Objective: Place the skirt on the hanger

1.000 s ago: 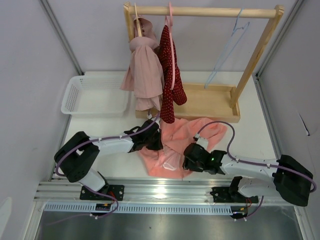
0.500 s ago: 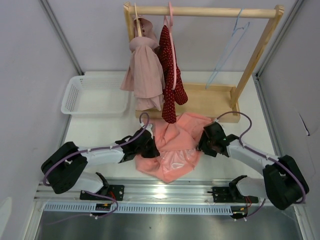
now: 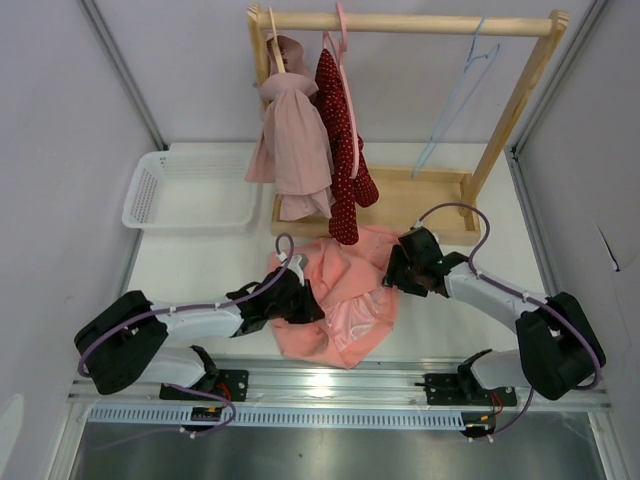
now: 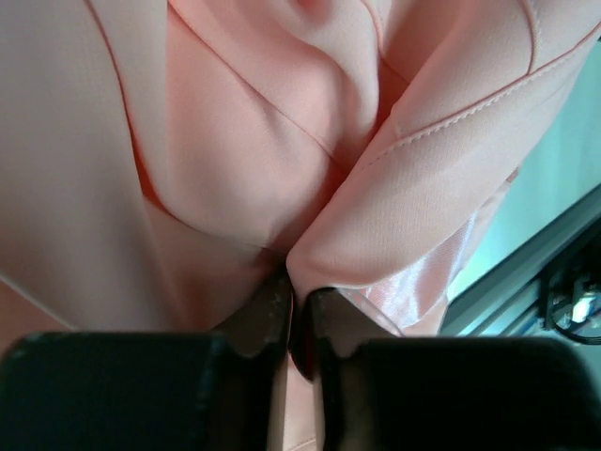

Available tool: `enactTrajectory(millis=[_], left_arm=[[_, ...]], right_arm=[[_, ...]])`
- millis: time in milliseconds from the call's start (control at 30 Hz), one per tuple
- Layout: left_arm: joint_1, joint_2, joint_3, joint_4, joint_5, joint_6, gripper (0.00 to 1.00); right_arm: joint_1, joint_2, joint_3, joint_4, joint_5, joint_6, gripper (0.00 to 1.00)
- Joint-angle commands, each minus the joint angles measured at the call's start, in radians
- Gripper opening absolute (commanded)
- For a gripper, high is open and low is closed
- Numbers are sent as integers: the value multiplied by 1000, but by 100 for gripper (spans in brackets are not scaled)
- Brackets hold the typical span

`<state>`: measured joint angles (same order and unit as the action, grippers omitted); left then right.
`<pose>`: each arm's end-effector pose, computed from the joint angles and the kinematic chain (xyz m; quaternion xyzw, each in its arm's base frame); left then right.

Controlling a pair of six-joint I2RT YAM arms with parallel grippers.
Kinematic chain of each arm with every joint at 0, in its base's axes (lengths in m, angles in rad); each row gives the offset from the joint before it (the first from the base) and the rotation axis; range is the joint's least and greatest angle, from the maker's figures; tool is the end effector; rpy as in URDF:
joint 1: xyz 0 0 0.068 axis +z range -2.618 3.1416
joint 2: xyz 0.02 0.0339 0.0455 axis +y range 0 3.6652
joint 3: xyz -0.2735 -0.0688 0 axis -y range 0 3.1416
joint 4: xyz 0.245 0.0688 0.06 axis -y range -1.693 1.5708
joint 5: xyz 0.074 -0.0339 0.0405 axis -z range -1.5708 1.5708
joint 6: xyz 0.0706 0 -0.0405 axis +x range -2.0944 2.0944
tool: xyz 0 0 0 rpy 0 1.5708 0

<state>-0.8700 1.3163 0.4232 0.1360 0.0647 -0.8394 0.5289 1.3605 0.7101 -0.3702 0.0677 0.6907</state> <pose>0.1619 -0.1990 0.1257 0.0268 0.9176 -0.3179 0.2372 0.2353 0.1320 0.1573 0.0869 0.9580 0.1288 0.2412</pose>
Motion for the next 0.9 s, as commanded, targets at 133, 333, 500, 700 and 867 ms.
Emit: enactTrajectory(millis=[133,333,500,700,867], left_arm=[[5,-98,5,62,-26,68,36],[5,-207,29,-48,-111,140,42],[2,-226,48,-41,-13,201,43],[-49,-227,92,-42,47,286,52],[-73,-276,164,-88,66,335,61]], right_arm=[[36,-152,83,-90,60,-27,67],[85,-288,55,-170,89,16,67],[91,-375,51,-214,109,33,66],[91,-425,84,-243,135,30,64],[80,-416,77,-245,127,23,66]])
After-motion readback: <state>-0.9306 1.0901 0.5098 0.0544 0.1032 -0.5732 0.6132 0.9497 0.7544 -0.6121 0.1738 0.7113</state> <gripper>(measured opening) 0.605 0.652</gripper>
